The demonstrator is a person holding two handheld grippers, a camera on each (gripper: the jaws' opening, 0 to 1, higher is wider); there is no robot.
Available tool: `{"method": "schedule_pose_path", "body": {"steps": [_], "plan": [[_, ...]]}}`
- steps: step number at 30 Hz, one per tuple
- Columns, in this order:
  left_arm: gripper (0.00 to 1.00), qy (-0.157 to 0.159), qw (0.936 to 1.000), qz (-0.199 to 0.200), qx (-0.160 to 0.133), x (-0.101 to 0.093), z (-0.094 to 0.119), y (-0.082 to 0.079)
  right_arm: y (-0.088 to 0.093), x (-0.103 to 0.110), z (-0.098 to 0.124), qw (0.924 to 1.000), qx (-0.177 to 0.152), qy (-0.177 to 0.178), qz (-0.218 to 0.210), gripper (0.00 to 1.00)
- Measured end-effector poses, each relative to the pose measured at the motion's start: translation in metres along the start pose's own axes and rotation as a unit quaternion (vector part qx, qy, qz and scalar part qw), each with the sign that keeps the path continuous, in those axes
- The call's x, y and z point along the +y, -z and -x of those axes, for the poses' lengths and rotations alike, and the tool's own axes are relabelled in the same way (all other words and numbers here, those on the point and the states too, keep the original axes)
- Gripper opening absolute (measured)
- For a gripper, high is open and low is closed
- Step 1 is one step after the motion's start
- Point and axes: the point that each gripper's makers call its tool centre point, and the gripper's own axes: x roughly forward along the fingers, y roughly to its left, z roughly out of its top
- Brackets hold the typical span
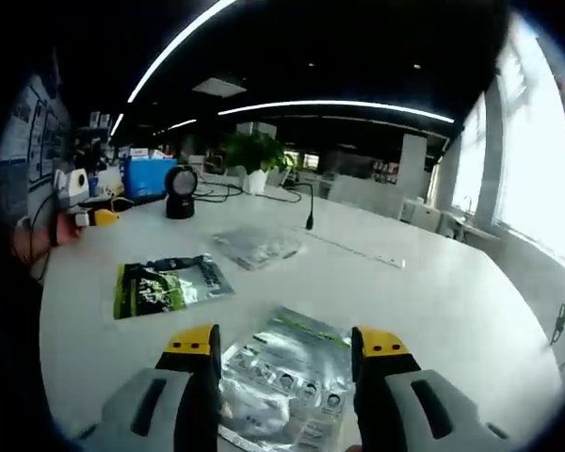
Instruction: Clip sheet goods on table flip sheet goods clip sheet goods scan sheet goods put sheet goods back to table
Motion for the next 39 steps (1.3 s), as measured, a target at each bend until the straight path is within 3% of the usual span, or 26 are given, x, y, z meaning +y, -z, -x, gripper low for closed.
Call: {"method": "schedule_pose_path", "body": {"steps": [2, 7, 10, 16, 19, 30, 34, 39], "plan": [[0.40, -0.003, 1.0000, 0.002, 0.000, 0.002, 0.000, 0.000, 0.001, -0.007, -0.004, 1.0000, 0.000, -0.006, 0.007, 0.51], [0.40, -0.005, 1.0000, 0.002, 0.000, 0.002, 0.000, 0.000, 0.012, -0.008, -0.017, 0.9985, 0.004, -0.043, -0.033, 0.51], [0.40, -0.004, 1.0000, 0.002, -0.001, 0.001, 0.000, -0.001, 0.028, 0.000, -0.020, 0.9981, 0.023, -0.057, 0.005, 0.54], [0.40, 0.001, 1.0000, 0.001, 0.000, -0.003, 0.000, -0.002, 0.050, 0.002, -0.020, 0.9973, 0.046, -0.056, 0.012, 0.50], [0.40, 0.001, 1.0000, 0.000, 0.000, -0.004, 0.001, -0.002, 0.052, 0.004, -0.019, 0.9970, 0.046, -0.053, -0.033, 0.49], [0.40, 0.000, 1.0000, -0.003, 0.002, -0.004, 0.001, -0.002, 0.050, 0.026, -0.009, 0.9983, 0.021, -0.016, -0.053, 0.45], [0.40, 0.000, 1.0000, -0.005, 0.002, -0.005, 0.001, -0.002, 0.047, 0.046, -0.006, 0.9982, 0.023, -0.010, -0.055, 0.45], [0.40, 0.001, 1.0000, -0.005, 0.003, -0.005, 0.001, -0.002, 0.047, 0.054, -0.005, 0.9979, 0.028, 0.003, -0.058, 0.45]]}}
